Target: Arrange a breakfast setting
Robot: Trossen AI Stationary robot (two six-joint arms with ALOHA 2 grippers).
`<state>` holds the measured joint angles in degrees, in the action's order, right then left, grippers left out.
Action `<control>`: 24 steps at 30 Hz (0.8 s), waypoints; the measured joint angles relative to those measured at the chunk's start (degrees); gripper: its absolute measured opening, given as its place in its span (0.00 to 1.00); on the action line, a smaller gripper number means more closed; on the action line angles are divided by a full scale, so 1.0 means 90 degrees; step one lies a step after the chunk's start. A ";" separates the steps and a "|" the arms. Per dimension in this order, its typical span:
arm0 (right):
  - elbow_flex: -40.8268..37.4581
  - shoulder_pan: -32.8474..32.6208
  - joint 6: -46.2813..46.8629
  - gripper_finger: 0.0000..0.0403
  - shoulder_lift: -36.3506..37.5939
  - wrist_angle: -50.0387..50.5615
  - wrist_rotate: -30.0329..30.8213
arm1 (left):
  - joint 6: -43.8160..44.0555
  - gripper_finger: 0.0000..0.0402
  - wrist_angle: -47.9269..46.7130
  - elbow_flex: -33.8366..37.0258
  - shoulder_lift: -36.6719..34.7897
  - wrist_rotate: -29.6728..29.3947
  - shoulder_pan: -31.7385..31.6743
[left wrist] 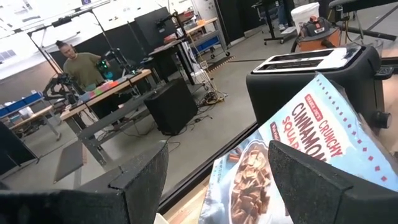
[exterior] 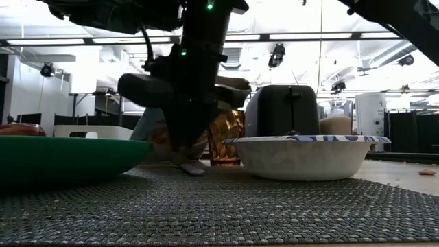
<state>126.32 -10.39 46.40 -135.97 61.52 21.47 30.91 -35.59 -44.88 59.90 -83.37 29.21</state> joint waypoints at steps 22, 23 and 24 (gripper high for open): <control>-0.0079 0.0007 0.0186 0.25 -0.0111 -0.0017 0.0134 | 0.0004 0.64 0.0002 0.0000 0.0000 0.0114 0.0000; -0.0087 0.0007 0.0224 0.25 -0.0113 -0.0012 0.0132 | 0.0004 0.64 0.0002 0.0000 0.0000 0.0114 0.0000; -0.0103 0.0007 0.0256 0.25 -0.0113 -0.0023 0.0131 | 0.0004 0.64 0.0002 0.0000 0.0000 0.0114 0.0000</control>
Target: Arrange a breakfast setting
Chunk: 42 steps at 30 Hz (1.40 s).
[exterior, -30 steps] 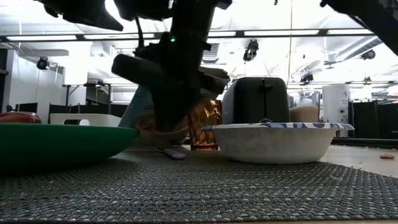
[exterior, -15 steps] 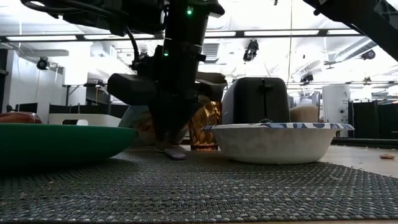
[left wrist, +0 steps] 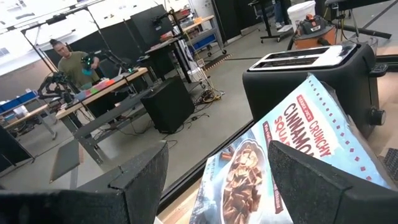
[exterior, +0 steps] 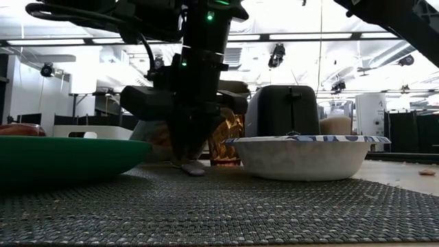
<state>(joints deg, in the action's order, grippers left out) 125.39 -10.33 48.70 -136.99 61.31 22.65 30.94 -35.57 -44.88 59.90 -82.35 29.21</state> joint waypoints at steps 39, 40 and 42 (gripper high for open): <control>-0.0050 -0.0243 0.0663 0.02 0.0087 0.0045 -0.0430 | -0.0213 0.64 -0.0002 -0.0007 0.0000 -0.0065 0.0002; -0.0041 -0.0248 0.0658 0.02 0.0090 0.0041 -0.0408 | -0.0242 0.64 -0.0002 -0.0007 0.0000 -0.0080 0.0002; -0.0028 -0.0239 0.0644 0.02 0.0100 0.0039 -0.0301 | -0.0289 0.64 -0.0002 -0.0007 0.0000 -0.0095 0.0002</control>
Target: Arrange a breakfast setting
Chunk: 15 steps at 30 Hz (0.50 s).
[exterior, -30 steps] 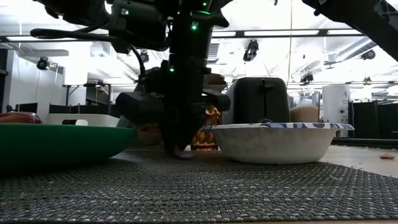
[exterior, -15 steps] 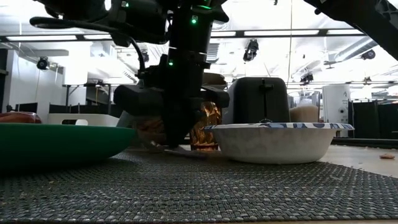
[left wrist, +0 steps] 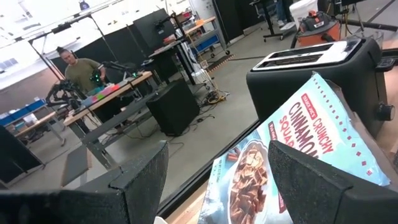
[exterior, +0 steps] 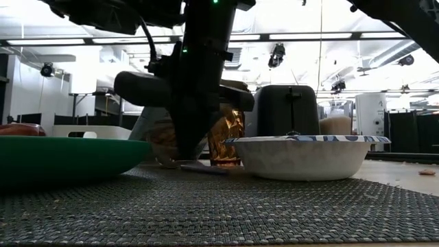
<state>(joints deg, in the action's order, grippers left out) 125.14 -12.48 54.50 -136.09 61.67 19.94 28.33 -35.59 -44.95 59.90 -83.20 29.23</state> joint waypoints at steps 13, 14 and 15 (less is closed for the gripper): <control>-0.0048 0.0159 -0.0171 0.17 -0.0013 0.0068 -0.0040 | -0.0048 0.64 0.0000 0.0000 0.0000 -0.0029 0.0000; -0.0052 0.0166 -0.0170 0.20 -0.0032 0.0067 -0.0041 | -0.0048 0.64 0.0000 0.0000 0.0000 -0.0029 0.0000; -0.0056 0.0179 -0.0173 0.22 -0.0052 0.0068 -0.0038 | -0.0048 0.64 0.0000 0.0000 0.0000 -0.0029 0.0000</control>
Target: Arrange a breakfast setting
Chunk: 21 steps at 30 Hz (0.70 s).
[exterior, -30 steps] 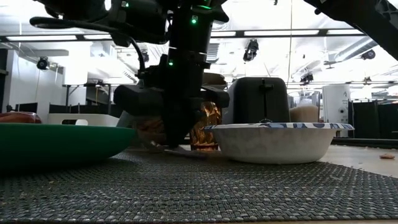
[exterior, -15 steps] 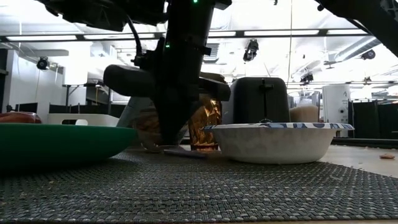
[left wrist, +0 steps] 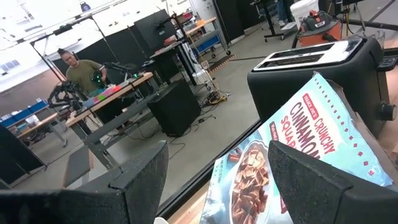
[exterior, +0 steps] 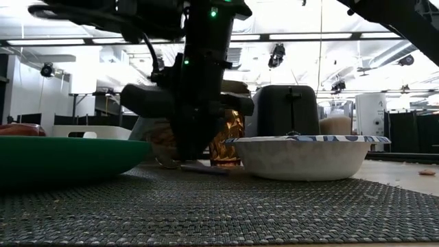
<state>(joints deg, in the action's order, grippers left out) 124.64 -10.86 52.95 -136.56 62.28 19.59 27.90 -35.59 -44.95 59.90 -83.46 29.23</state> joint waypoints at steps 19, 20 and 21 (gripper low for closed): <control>-0.0427 0.0080 -0.0134 0.28 -0.0033 -0.0500 0.0182 | 0.0000 0.64 0.0002 -0.0002 0.0001 0.0000 0.0000; -0.0429 0.0086 -0.0130 0.29 -0.0033 -0.0502 0.0167 | 0.0000 0.64 0.0003 -0.0002 0.0000 0.0000 0.0000; -0.0431 0.0095 -0.0129 0.29 -0.0033 -0.0503 0.0163 | 0.0000 0.64 0.0002 -0.0002 0.0000 0.0000 0.0000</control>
<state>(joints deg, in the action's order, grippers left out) 120.76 -10.01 51.79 -136.86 57.75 21.06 27.90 -35.57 -44.97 59.90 -83.46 29.23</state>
